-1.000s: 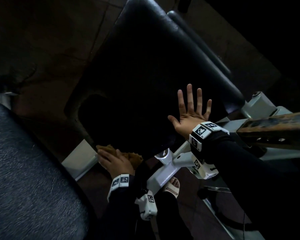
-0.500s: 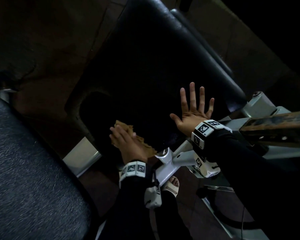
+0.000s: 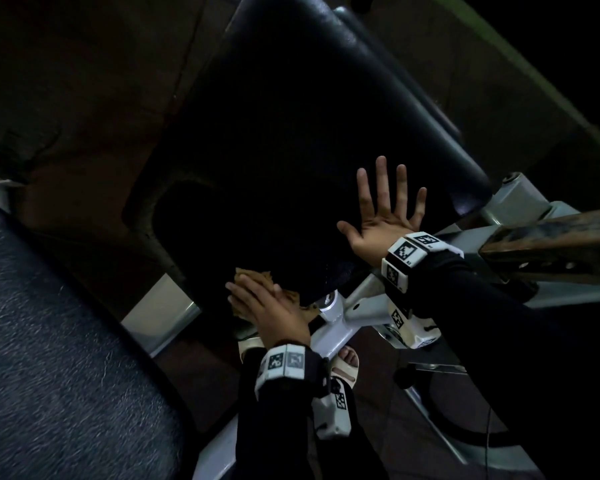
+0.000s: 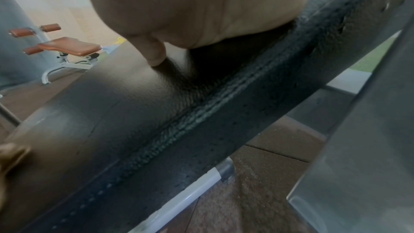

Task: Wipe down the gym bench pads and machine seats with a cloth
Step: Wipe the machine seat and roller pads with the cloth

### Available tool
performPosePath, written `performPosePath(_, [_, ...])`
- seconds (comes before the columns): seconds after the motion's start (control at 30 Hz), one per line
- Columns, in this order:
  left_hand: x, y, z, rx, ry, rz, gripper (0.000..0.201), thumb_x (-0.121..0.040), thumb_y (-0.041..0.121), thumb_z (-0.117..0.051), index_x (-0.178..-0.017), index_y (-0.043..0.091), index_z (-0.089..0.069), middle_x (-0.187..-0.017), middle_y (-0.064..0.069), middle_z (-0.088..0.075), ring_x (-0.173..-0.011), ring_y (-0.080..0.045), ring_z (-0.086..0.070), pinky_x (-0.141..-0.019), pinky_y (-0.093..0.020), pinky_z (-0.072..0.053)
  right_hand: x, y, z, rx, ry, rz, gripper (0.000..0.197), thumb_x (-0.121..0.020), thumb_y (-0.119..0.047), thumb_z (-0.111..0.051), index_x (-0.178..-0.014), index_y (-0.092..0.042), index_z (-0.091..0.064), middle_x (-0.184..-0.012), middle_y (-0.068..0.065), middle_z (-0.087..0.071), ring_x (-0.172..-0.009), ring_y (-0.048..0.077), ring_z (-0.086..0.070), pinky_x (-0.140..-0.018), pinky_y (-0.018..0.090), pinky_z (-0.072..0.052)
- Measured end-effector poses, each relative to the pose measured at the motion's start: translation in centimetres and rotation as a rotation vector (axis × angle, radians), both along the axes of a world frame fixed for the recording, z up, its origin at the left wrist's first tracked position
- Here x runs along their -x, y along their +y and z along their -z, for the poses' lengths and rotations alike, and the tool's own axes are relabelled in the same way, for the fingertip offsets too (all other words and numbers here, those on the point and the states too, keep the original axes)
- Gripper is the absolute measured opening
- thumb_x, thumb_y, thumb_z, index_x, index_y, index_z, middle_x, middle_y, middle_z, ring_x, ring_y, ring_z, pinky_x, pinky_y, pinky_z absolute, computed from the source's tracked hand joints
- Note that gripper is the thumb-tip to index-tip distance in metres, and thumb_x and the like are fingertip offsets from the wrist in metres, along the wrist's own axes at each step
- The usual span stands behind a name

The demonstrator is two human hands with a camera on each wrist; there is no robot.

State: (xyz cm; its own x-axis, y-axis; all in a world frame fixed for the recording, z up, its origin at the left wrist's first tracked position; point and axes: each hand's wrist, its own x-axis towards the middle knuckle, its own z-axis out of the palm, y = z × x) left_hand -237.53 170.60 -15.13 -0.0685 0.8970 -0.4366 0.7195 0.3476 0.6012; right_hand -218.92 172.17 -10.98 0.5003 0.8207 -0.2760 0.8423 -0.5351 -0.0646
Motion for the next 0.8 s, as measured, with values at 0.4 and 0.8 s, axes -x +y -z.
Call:
performPosePath(0.4, [3.9,10.9,2.7,0.076,0.194,-0.413,0.054,-0.103,0.028,-0.03,-0.15,0.005,-0.017,-0.157,-0.019,-0.01,-0.142,-0.036,-0.017,-0.112,-0.038,-0.014,-0.1,0.1,-0.3,0.032,0.008,-0.01,0.09,-0.08,-0.064,-0.034,-0.144,-0.033,0.022,-0.149,-0.005,0.036,-0.131,0.018,0.042,-0.096,0.042,0.037])
performPosePath(0.8, [0.2,7.2,0.7,-0.21,0.086,0.291,0.058,-0.101,0.024,-0.039,-0.15,0.008,-0.013,-0.158,-0.016,-0.004,-0.146,-0.035,-0.005,-0.116,-0.046,-0.009,0.0,0.1,-0.5,0.054,0.013,-0.001,0.091,-0.081,-0.063,-0.038,-0.144,-0.034,0.022,-0.149,-0.006,0.037,-0.132,0.018,0.041,-0.096,0.041,0.038])
